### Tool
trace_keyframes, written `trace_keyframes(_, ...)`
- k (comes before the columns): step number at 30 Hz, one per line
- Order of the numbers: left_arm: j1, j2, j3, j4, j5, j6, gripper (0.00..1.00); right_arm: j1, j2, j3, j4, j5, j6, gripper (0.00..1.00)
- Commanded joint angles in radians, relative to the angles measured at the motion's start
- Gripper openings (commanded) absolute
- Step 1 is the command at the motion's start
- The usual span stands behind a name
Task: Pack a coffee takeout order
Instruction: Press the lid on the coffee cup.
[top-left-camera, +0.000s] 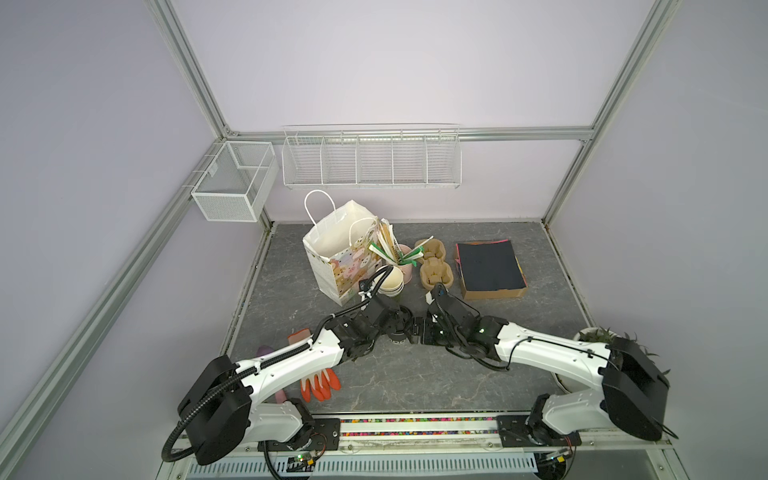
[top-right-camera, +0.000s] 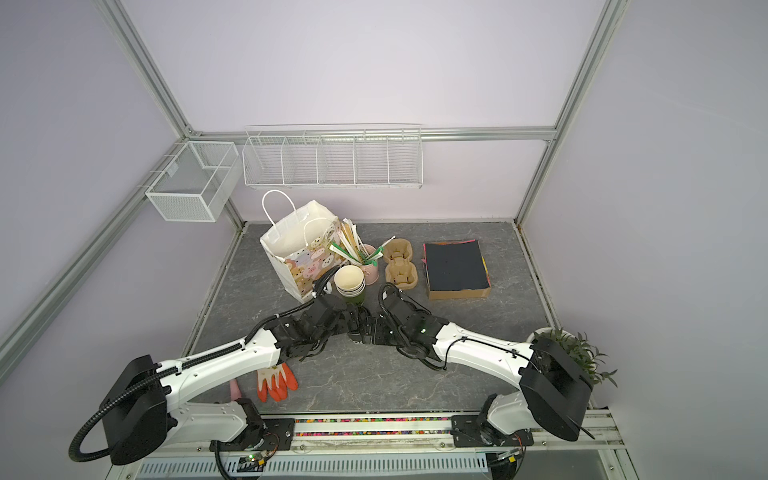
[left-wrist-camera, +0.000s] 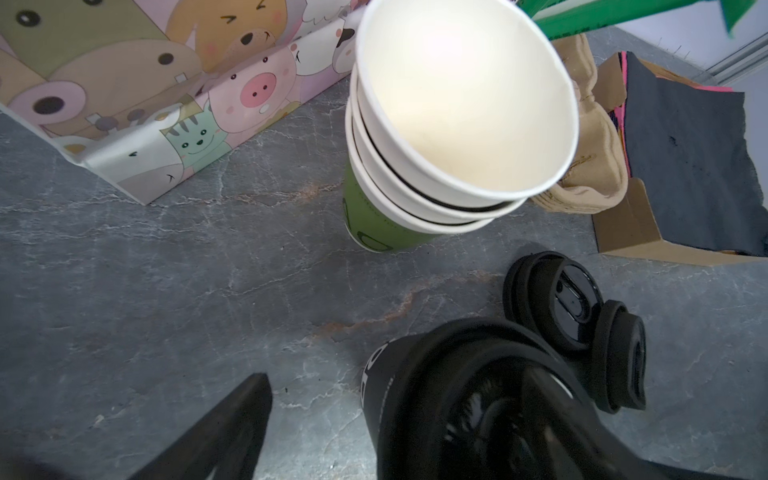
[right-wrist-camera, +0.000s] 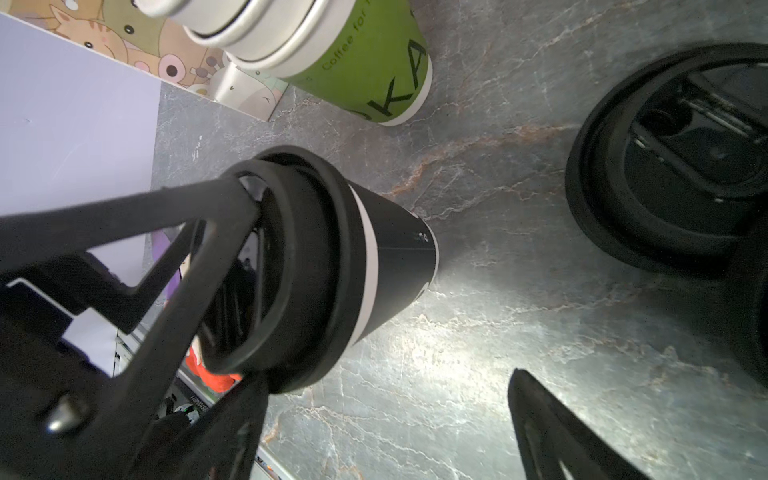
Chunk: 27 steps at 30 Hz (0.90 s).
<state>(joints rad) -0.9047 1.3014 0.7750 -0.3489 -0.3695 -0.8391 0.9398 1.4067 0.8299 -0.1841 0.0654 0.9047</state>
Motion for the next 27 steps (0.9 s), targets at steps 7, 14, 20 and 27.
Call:
trace_keyframes(7, -0.003, 0.069, -0.109, -0.336, 0.101, 0.039, 0.93, -0.015, 0.134, -0.090, -0.107, 0.139, 0.102, 0.92)
trace_keyframes(14, -0.003, 0.069, -0.110, -0.335, 0.101, 0.038, 0.93, -0.016, 0.111, -0.054, -0.141, 0.129, 0.088, 0.92)
trace_keyframes(20, -0.002, 0.064, -0.103, -0.345, 0.096, 0.044, 0.93, -0.015, 0.027, 0.043, -0.244, 0.171, 0.005, 0.92)
trace_keyframes(27, 0.001, 0.057, -0.106, -0.345, 0.093, 0.044, 0.93, -0.033, 0.016, 0.097, -0.250, 0.160, -0.056, 0.92)
